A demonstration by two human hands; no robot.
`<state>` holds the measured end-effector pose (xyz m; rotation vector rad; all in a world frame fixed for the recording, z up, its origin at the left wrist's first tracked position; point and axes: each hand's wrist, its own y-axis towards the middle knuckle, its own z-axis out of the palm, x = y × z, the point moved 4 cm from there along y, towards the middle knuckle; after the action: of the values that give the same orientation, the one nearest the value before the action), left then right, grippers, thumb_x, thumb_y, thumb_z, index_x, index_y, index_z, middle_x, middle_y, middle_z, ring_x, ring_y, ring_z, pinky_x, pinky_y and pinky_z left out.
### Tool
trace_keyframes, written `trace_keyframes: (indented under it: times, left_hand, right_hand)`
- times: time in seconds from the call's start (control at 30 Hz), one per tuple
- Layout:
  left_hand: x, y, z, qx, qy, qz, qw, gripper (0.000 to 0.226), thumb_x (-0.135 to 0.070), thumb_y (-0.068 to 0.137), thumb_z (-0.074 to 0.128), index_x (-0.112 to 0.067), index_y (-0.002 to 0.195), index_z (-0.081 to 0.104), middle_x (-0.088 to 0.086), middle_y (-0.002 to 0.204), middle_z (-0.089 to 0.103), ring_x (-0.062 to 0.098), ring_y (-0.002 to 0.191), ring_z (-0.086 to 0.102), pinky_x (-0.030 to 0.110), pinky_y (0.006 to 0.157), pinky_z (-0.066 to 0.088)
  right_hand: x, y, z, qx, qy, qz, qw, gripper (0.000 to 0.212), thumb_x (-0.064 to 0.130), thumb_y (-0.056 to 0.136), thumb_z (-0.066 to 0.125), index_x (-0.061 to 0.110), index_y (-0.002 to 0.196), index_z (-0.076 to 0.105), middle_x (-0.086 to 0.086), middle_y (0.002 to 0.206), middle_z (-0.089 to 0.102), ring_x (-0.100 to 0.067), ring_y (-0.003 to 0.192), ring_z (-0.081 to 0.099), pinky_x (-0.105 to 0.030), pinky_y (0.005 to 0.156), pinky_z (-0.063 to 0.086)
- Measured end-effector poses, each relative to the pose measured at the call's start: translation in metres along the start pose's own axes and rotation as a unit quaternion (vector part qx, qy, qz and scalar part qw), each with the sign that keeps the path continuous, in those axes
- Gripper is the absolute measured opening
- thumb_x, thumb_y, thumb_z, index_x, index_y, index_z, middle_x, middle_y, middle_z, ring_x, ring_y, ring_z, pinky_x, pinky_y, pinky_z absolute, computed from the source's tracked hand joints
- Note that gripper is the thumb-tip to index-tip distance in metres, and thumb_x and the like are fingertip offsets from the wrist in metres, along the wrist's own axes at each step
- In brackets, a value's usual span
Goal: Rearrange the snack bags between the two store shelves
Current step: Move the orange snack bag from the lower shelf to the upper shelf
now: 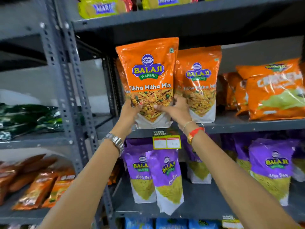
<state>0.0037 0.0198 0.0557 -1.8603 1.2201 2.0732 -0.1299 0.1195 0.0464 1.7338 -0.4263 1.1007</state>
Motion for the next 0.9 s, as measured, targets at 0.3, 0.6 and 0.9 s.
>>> trace_keyframes:
  times: [0.3,0.6,0.9]
  left_hand:
    - [0.029,0.053,-0.026,-0.047,0.037,-0.061,0.996,0.031,-0.014,0.092,0.046,-0.011,0.123,0.047,0.009,0.121,0.059,0.026,0.105,0.057,0.040,0.080,0.047]
    - [0.057,0.065,-0.035,-0.056,0.041,-0.066,0.995,0.030,-0.014,0.092,0.046,-0.008,0.122,0.047,0.007,0.115,0.059,0.021,0.095,0.057,0.032,0.066,0.050]
    - [0.058,0.062,-0.038,-0.057,0.080,-0.073,0.992,0.036,-0.018,0.092,0.047,-0.008,0.126,0.044,0.010,0.131,0.054,0.025,0.106,0.054,0.045,0.085,0.049]
  right_hand:
    - [-0.023,0.046,0.052,0.048,0.008,0.036,0.998,0.061,0.037,0.057,0.089,0.014,0.106,0.061,-0.011,0.114,0.071,-0.029,0.105,0.065,-0.049,0.096,0.053]
    - [-0.039,0.053,0.069,0.084,-0.010,0.047,0.995,0.060,0.034,0.065,0.085,0.010,0.113,0.058,-0.011,0.117,0.067,-0.027,0.109,0.061,-0.041,0.096,0.051]
    - [-0.035,0.047,0.070,0.127,-0.001,0.048,0.991,0.063,0.031,0.073,0.079,0.009,0.124,0.048,-0.010,0.127,0.061,-0.021,0.110,0.057,-0.024,0.073,0.047]
